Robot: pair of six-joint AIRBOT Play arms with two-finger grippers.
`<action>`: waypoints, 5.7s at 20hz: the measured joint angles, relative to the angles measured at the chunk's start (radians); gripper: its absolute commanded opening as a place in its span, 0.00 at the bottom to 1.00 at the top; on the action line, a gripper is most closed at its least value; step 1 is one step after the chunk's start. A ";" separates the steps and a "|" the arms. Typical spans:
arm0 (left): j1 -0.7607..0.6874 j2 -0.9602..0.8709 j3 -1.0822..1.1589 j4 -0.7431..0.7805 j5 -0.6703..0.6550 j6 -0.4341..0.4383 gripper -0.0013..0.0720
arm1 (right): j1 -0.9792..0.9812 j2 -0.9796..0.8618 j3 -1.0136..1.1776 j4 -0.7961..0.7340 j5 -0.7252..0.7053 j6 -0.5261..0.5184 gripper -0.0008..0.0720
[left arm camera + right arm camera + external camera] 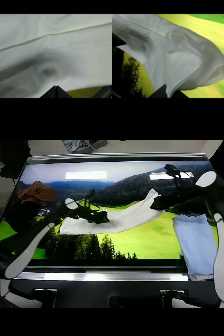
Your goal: Fold the shirts.
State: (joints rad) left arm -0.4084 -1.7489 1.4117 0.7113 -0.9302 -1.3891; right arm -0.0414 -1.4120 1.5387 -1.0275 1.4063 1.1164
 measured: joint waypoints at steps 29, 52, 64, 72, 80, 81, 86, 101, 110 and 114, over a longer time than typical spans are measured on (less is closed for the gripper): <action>0.496 0.586 -0.022 0.230 -0.093 0.063 0.06 | 0.498 -0.431 0.007 0.612 -0.487 -0.080 0.89; 0.489 0.600 -0.121 0.292 -0.098 0.066 0.06 | 0.188 -0.417 -0.169 0.285 -0.257 0.073 0.07; 0.489 0.600 -0.125 0.292 -0.099 0.084 0.06 | -0.200 -0.009 0.034 0.021 -0.029 0.057 0.07; 0.489 0.600 -0.125 0.292 -0.099 0.084 0.06 | -0.623 0.104 0.047 -0.042 0.047 0.129 0.07; 0.489 0.600 -0.125 0.292 -0.099 0.084 0.06 | -0.879 0.133 0.048 0.051 0.235 0.159 0.07; 0.489 0.600 -0.125 0.292 -0.099 0.084 0.06 | -0.894 0.141 0.044 0.039 0.256 0.156 0.07; 0.489 0.600 -0.125 0.292 -0.099 0.084 0.06 | -0.925 0.205 -0.116 -0.233 0.323 0.112 0.07; 0.489 0.604 -0.095 0.291 -0.118 0.084 0.05 | -0.933 0.235 -0.425 -0.496 0.201 0.002 0.86; 0.374 0.533 0.251 0.801 -0.202 -0.152 0.57 | -0.452 0.221 0.117 -0.459 -0.125 -0.081 0.85; 0.341 0.504 0.100 0.870 -0.415 -0.224 0.74 | -0.167 0.147 0.031 -0.465 0.026 -0.061 0.83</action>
State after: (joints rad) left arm -0.0677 -1.2453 1.5116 1.5814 -1.3457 -1.6135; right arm -0.2089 -1.2652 1.5696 -1.4921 1.4319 1.0554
